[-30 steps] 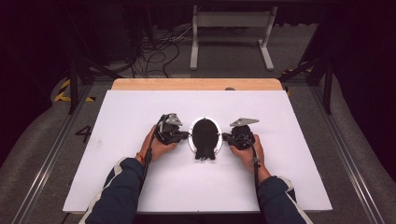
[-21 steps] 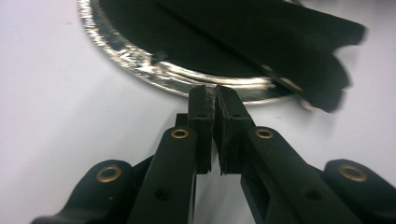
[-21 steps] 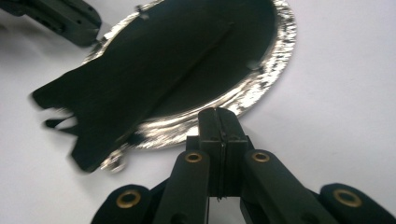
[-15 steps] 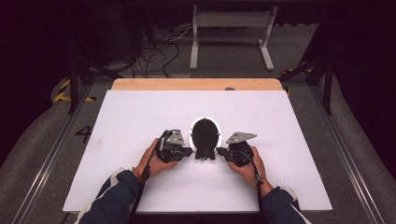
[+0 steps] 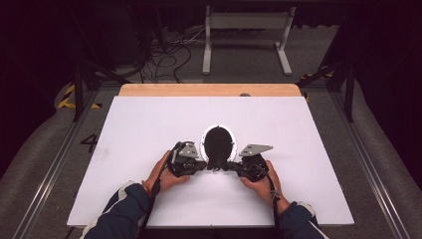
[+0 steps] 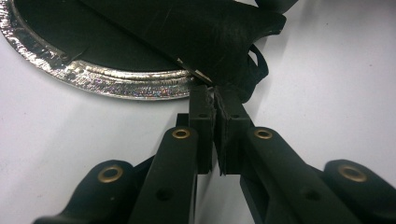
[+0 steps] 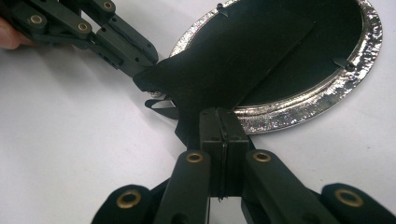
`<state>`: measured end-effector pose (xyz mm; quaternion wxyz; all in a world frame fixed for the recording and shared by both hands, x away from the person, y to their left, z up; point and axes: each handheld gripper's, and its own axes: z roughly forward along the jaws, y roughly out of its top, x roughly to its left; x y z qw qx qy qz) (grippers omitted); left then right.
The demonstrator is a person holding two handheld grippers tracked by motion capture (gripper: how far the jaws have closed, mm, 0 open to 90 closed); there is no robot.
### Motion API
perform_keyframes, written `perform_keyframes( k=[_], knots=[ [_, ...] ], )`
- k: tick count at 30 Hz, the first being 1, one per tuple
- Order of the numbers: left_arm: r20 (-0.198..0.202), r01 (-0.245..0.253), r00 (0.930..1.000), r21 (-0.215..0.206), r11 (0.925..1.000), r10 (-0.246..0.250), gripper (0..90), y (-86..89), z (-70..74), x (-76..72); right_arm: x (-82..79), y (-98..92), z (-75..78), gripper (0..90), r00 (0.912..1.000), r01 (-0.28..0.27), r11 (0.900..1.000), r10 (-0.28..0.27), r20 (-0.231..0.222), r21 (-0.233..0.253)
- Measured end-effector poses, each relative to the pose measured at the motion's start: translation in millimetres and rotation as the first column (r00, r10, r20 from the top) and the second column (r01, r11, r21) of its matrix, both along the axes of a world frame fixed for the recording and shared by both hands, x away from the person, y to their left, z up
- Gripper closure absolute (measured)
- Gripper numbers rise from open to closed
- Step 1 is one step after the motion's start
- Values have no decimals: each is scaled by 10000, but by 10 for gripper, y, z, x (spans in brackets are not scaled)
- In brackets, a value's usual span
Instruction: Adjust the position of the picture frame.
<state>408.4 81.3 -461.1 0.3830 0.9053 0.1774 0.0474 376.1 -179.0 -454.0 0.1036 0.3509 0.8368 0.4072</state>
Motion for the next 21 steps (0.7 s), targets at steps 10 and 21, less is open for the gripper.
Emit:
perform_keyframes(
  k=[10, 21],
  knots=[
    [-83, -80, 9999, -160, 9998, 79, 867, 27, -4, -9, -23, 39, 3, 900, 10000, -57, 9999, 58, 61, -118],
    [1205, -766, 9886, -1161, 9903, 906, 729, 527, 209, -218, -94, -81, 129, 842, 9975, -336, 9986, 360, 612, -401]
  ],
)
